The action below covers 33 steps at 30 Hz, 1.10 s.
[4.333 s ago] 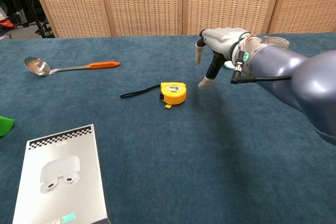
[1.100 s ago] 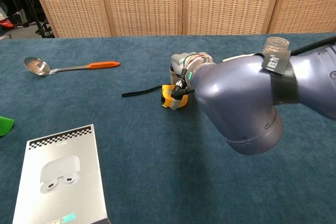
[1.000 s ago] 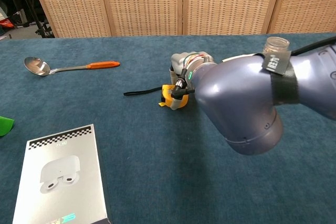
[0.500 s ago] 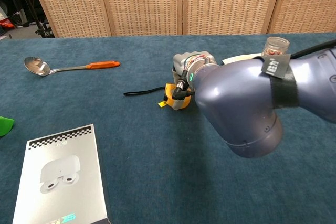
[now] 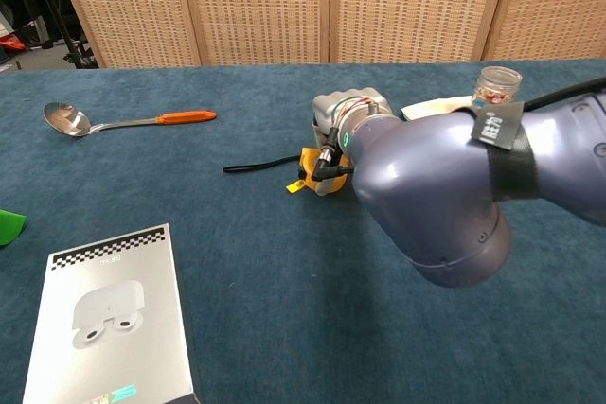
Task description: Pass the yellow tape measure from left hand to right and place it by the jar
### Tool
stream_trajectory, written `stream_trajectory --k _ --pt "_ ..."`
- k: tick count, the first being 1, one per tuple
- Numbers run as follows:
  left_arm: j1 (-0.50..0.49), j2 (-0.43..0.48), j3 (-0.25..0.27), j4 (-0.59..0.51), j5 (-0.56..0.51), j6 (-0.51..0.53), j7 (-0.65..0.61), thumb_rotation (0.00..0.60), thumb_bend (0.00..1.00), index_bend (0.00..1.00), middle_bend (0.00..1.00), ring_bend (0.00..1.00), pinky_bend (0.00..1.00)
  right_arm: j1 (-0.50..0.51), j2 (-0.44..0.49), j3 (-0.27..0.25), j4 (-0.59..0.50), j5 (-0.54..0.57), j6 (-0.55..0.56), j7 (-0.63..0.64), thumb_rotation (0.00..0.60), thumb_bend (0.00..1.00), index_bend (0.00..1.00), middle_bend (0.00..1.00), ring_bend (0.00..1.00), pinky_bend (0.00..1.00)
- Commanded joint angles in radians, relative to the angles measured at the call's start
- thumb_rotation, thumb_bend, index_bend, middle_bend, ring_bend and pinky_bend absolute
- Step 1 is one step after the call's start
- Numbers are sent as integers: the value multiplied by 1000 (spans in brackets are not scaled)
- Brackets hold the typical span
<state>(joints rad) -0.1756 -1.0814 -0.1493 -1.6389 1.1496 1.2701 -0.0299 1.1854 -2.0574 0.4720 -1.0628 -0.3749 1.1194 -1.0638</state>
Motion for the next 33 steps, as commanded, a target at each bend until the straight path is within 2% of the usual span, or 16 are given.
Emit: stream_trajectory --k 1,15,23,33 --pt "0 0 0 1 0 1 0 600 211 52 0 0 0 -1 1 -1 0 -3 1 -2 600 208 623 466 402 409" --pt "0 -2 0 -2 1 1 6 600 211 52 0 0 0 -23 35 -9 -59 -14 31 -33 600 209 652 504 432 433" --pt "0 -4 2 -7 4 5 16 600 211 52 0 0 0 -56 96 -32 -154 -17 74 -69 600 208 652 504 432 433" --pt "1 -4 4 -14 9 9 25 600 212 52 0 0 0 -121 175 -72 -237 -20 84 -52 600 208 652 503 432 433"
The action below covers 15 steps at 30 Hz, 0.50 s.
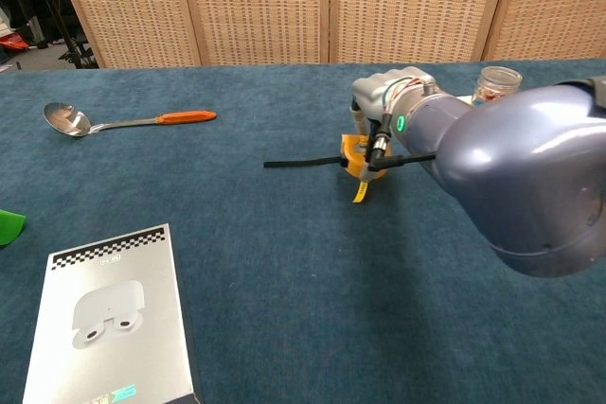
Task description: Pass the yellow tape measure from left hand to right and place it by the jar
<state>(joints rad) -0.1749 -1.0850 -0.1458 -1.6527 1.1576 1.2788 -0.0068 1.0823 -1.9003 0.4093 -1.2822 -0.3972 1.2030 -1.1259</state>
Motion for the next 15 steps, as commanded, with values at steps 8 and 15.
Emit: stream_trajectory --k 8,15 --pt "-2 -4 5 -5 7 1 14 600 212 52 0 0 0 -63 66 -39 -43 12 -6 32 600 208 652 503 432 433" --pt "-3 -7 8 -7 5 0 27 600 212 52 0 0 0 -95 99 -58 -51 24 -6 47 600 208 652 503 432 434"
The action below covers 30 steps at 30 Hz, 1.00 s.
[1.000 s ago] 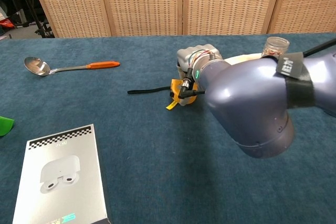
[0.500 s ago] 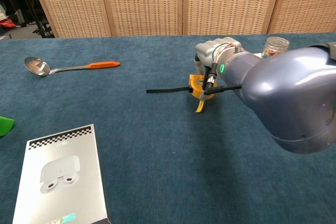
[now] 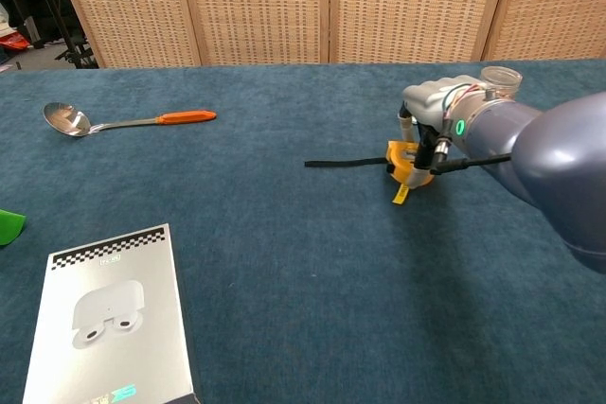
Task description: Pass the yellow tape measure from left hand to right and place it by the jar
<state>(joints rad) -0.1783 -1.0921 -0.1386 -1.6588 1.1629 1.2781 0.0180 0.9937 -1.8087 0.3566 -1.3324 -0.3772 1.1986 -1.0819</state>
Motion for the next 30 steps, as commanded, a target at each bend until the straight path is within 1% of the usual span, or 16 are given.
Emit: stream_trajectory --k 1,18,30 --pt "0 -1 0 -1 -1 1 4 600 212 52 0 0 0 -10 12 -6 -1 7 -3 4 600 208 652 503 432 433" --pt "1 0 -1 -6 -8 5 11 600 212 52 0 0 0 -27 60 -14 -26 60 33 -39 600 209 655 503 432 433" --pt "3 0 -2 -5 -7 10 10 600 212 52 0 0 0 -40 74 -22 -32 71 35 -36 600 208 655 504 432 433"
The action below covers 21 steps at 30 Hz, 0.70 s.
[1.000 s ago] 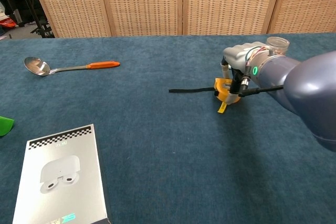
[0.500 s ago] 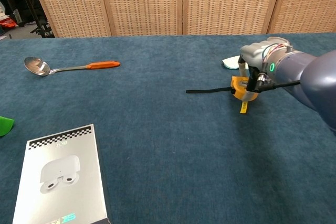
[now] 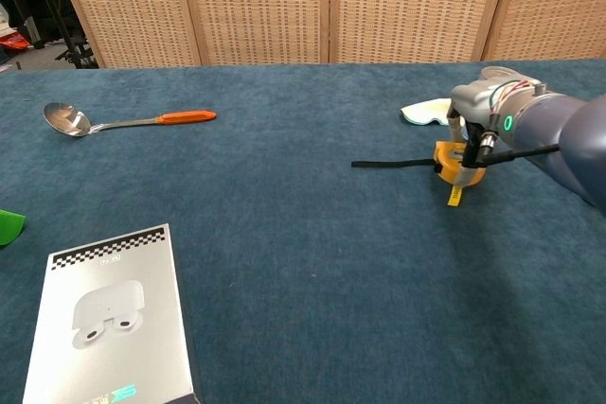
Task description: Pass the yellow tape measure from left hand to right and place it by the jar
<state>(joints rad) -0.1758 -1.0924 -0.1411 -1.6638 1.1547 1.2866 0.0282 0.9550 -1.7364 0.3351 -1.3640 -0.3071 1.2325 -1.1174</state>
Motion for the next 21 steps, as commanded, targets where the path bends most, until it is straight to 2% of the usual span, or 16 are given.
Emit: stream_trajectory --k 1,21 --pt "1 0 0 -1 1 2 0 600 212 52 0 0 0 -2 3 -1 -1 2 3 -1 600 209 655 504 432 433" --pt "6 5 3 -16 13 18 8 600 212 52 0 0 0 -26 44 -14 -2 34 9 -18 600 209 655 504 433 433"
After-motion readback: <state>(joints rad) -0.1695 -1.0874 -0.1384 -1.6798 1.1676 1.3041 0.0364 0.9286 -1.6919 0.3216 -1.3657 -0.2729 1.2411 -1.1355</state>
